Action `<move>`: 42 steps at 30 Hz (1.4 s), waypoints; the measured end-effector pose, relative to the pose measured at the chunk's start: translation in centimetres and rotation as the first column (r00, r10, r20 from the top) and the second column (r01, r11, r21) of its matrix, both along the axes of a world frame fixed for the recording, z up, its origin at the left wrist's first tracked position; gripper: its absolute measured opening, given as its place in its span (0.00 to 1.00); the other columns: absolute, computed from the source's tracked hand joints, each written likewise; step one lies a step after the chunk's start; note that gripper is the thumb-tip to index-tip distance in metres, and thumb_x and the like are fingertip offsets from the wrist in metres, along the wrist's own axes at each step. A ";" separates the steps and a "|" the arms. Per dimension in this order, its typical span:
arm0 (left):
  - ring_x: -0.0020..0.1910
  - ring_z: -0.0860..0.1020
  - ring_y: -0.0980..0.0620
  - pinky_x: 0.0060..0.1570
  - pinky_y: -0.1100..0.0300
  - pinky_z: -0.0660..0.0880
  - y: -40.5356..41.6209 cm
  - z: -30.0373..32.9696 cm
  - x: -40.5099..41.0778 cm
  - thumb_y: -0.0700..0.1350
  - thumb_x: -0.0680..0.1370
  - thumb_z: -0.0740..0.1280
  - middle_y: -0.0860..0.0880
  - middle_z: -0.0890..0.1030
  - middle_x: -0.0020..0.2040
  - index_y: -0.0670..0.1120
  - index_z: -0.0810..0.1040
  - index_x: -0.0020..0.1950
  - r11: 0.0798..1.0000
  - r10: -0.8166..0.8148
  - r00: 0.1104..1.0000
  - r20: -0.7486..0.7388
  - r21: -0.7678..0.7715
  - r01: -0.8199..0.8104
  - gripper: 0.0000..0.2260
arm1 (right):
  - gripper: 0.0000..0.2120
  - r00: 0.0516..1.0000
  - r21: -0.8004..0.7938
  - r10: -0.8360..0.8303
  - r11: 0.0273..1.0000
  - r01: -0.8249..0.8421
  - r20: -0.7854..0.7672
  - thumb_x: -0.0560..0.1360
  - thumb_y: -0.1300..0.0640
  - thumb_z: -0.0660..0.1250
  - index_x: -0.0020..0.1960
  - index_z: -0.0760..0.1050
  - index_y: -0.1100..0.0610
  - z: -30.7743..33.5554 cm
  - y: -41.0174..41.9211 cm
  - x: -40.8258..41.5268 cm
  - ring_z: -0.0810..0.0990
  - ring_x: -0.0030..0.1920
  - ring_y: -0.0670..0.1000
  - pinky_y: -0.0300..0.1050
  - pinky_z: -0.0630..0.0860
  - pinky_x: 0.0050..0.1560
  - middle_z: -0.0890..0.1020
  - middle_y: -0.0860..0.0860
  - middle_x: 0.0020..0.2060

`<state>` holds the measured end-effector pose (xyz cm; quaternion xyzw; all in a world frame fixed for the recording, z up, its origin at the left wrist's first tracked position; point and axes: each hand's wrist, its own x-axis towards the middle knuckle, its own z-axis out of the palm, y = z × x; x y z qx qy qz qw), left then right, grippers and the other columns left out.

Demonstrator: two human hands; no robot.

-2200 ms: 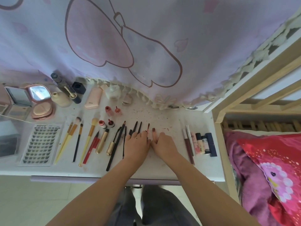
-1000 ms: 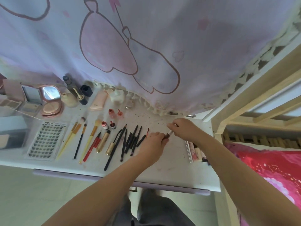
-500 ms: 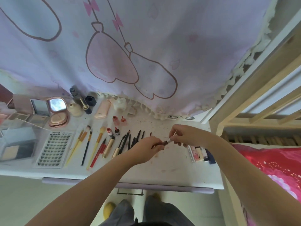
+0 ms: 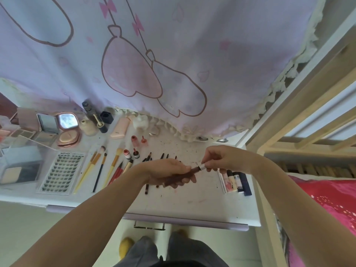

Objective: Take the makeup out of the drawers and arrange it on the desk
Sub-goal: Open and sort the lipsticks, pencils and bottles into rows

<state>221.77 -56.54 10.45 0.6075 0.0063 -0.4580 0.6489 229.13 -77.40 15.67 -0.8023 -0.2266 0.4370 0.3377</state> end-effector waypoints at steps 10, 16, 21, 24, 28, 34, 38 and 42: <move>0.32 0.71 0.57 0.34 0.66 0.68 0.8 -1.0 0.5 0.46 0.83 0.55 0.52 0.75 0.35 0.43 0.80 0.52 0.994 -0.028 0.998 -0.064 0.103 0.034 0.15 | 0.07 0.988 -0.072 -0.125 0.990 0.119 -0.092 0.77 0.61 0.64 0.53 0.78 0.57 -1.2 -3.5 1.3 0.78 0.34 0.44 0.36 0.76 0.35 0.81 0.51 0.39; 0.39 0.74 0.55 0.43 0.63 0.72 2.2 -4.0 -0.7 0.45 0.80 0.61 0.49 0.78 0.42 0.46 0.81 0.53 0.906 0.122 0.992 0.024 0.405 -0.122 0.09 | 0.10 0.923 -0.243 -0.356 0.917 0.315 -0.147 0.79 0.63 0.61 0.58 0.76 0.61 -2.2 -8.7 1.7 0.82 0.45 0.52 0.41 0.80 0.41 0.82 0.59 0.48; 0.44 0.79 0.51 0.45 0.61 0.76 -2.0 -5.0 -0.3 0.39 0.79 0.63 0.47 0.81 0.46 0.43 0.78 0.54 0.822 0.410 0.902 0.134 0.375 -0.429 0.06 | 0.06 0.747 -0.169 -0.613 0.789 0.590 -0.255 0.80 0.62 0.60 0.55 0.73 0.61 -5.1 -6.9 -1.0 0.83 0.40 0.53 0.44 0.80 0.36 0.82 0.58 0.43; 0.44 0.78 0.51 0.46 0.59 0.76 -4.9 -6.2 0.5 0.43 0.78 0.66 0.49 0.79 0.45 0.42 0.77 0.56 0.699 0.363 0.873 0.327 0.525 -0.487 0.09 | 0.07 0.583 -0.117 -0.695 0.679 0.725 -0.421 0.80 0.62 0.61 0.56 0.74 0.60 -7.6 -4.7 -3.4 0.82 0.41 0.52 0.46 0.81 0.39 0.82 0.56 0.43; 0.46 0.76 0.50 0.49 0.54 0.76 -6.7 -7.0 0.8 0.51 0.77 0.66 0.50 0.76 0.47 0.46 0.74 0.54 0.496 0.180 0.834 0.521 0.684 -0.535 0.11 | 0.07 0.441 -0.164 -0.785 0.551 0.818 -0.435 0.80 0.60 0.59 0.56 0.74 0.58 -10.3 -1.5 -6.0 0.82 0.45 0.51 0.43 0.80 0.40 0.83 0.53 0.47; 0.59 0.70 0.46 0.58 0.54 0.68 -5.7 -9.1 1.1 0.56 0.79 0.57 0.47 0.76 0.57 0.45 0.74 0.57 0.256 -0.183 0.819 0.544 0.831 -0.494 0.17 | 0.07 0.840 -0.237 -0.522 0.806 0.543 0.149 0.80 0.52 0.56 0.52 0.67 0.56 -12.9 2.2 -6.6 0.78 0.36 0.48 0.42 0.78 0.40 0.83 0.50 0.42; 0.63 0.67 0.46 0.59 0.54 0.64 -4.9 -9.9 1.0 0.56 0.79 0.56 0.46 0.73 0.62 0.45 0.74 0.61 0.184 -0.280 0.816 0.506 0.862 -0.472 0.18 | 0.14 0.872 -0.361 -0.254 0.835 0.416 0.419 0.80 0.47 0.53 0.54 0.69 0.57 -13.5 4.5 -6.7 0.80 0.46 0.53 0.45 0.72 0.43 0.81 0.52 0.47; 0.63 0.66 0.45 0.59 0.54 0.64 -4.2 -9.8 1.1 0.57 0.79 0.55 0.46 0.71 0.62 0.45 0.72 0.62 0.187 -0.324 0.817 0.478 0.879 -0.439 0.19 | 0.14 0.875 -0.412 -0.123 0.845 0.340 0.469 0.82 0.49 0.52 0.56 0.71 0.57 -14.2 5.5 -7.1 0.80 0.48 0.52 0.42 0.69 0.43 0.80 0.52 0.49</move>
